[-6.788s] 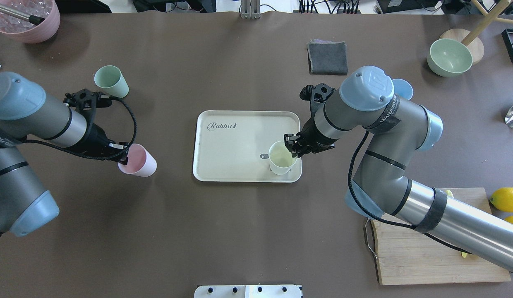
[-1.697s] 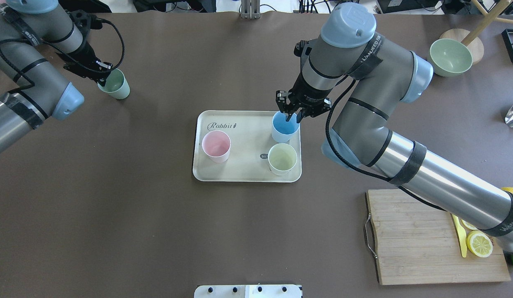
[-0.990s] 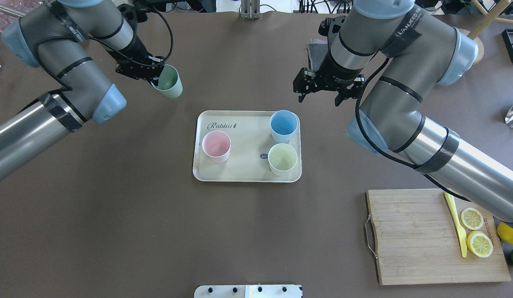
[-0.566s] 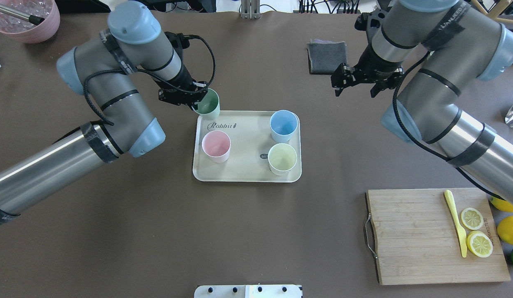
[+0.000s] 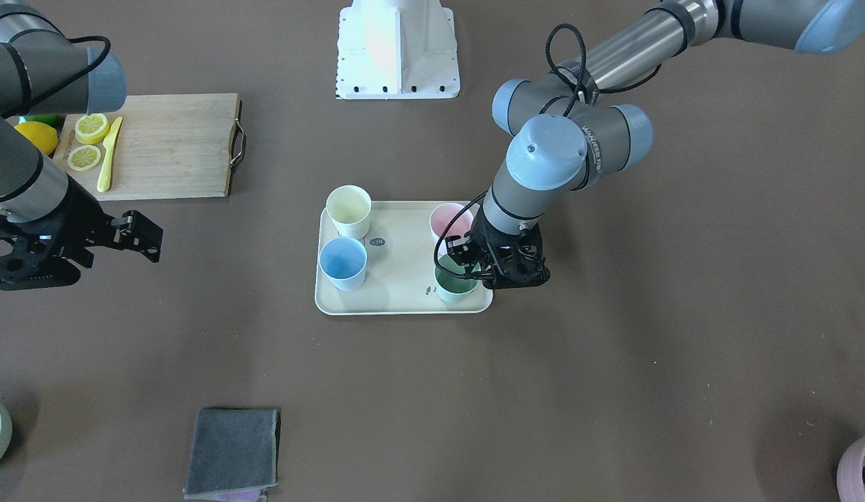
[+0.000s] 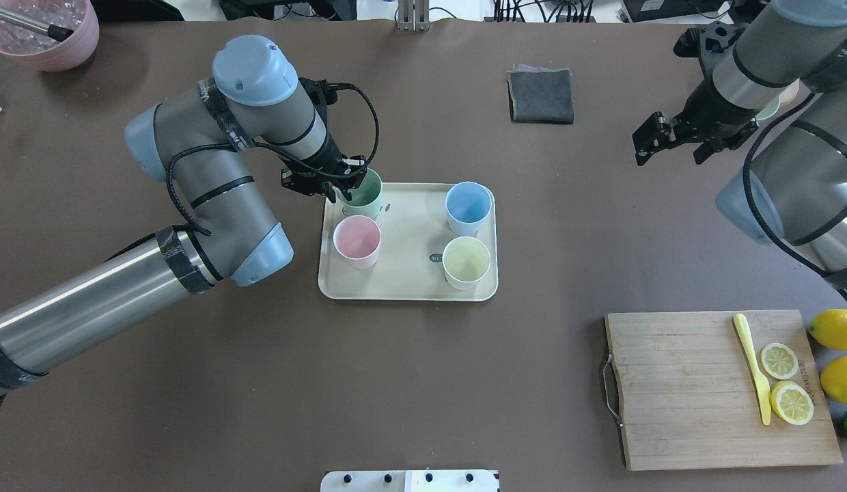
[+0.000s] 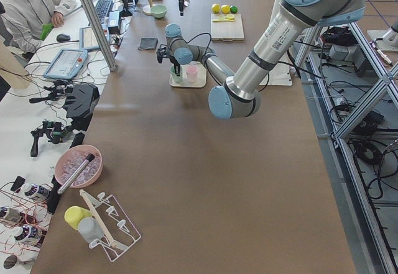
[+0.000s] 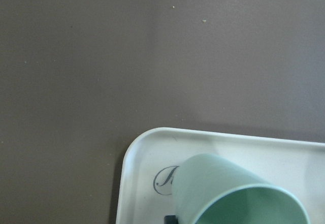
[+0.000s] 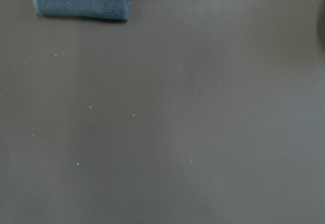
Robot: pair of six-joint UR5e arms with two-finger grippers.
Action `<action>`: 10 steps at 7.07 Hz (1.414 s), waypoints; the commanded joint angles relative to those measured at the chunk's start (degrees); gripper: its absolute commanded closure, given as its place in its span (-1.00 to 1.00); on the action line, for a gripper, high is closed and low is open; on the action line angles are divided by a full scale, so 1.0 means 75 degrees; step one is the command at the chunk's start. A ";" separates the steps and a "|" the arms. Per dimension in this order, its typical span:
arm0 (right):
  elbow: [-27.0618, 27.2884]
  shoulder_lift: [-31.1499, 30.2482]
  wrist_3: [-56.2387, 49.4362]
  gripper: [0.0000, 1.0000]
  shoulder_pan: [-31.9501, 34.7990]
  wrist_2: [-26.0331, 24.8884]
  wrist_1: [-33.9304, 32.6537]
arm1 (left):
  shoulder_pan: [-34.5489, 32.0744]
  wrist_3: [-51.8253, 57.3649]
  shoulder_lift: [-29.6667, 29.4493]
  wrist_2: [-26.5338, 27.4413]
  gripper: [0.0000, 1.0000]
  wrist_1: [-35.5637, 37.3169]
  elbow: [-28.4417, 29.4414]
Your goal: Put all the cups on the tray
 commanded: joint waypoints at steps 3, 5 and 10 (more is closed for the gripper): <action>0.0178 -0.0962 -0.1340 -1.00 0.0569 0.0044 0.0021 | -0.1494 0.3006 0.1789 -0.0239 -0.96 0.1515 -0.1936; 0.0166 -0.1384 -0.1973 -1.00 0.0896 0.0056 0.0068 | -0.2502 0.5020 0.3230 -0.0661 -0.96 0.1492 -0.2512; 0.0085 -0.2135 -0.3018 -1.00 0.1634 0.0629 0.0068 | -0.5164 0.9549 0.5286 -0.1643 -0.96 0.1410 -0.2060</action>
